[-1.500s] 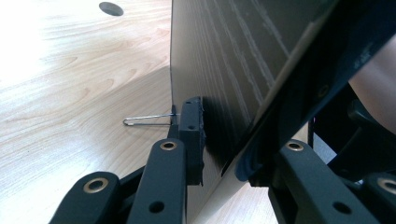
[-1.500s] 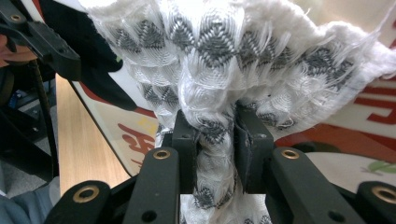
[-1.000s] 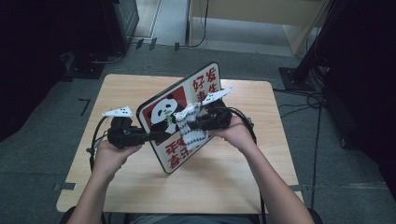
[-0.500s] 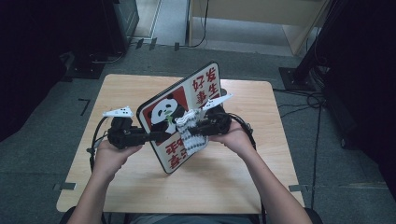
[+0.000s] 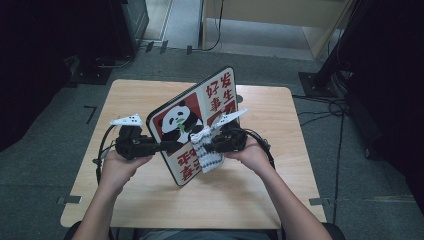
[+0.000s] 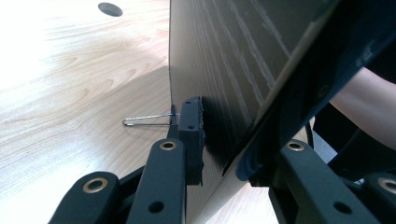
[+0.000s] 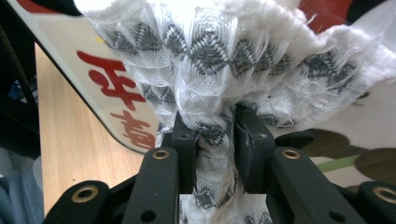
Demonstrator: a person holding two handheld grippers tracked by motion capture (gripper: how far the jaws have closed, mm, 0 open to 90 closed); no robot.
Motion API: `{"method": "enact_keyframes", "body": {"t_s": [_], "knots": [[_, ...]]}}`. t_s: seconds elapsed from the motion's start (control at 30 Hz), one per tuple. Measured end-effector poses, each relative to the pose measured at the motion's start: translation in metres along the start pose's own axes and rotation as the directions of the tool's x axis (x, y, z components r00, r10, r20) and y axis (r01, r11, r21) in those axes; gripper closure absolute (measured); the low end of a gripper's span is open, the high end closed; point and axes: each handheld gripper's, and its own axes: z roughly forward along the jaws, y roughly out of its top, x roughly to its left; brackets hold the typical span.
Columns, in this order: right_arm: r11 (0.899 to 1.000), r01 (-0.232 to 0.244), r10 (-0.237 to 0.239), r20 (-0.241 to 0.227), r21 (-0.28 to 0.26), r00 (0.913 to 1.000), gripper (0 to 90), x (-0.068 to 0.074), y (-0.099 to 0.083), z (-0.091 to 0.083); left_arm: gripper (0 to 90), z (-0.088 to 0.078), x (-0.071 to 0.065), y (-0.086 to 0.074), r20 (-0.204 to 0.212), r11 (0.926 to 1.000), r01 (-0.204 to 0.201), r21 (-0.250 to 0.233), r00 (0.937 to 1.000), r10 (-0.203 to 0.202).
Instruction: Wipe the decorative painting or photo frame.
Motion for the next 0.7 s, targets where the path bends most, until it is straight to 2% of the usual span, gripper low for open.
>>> {"method": "enact_keyframes", "body": {"t_s": [0.7], "knots": [[0.997, -0.028, 0.029, -0.013, 0.067, 0.9995, 73.2, -0.012, -0.035, 0.025, 73.2, 0.000, 0.000, 0.000, 0.002, 1.0000, -0.003, -0.001, 1.0000, 0.003]]}}
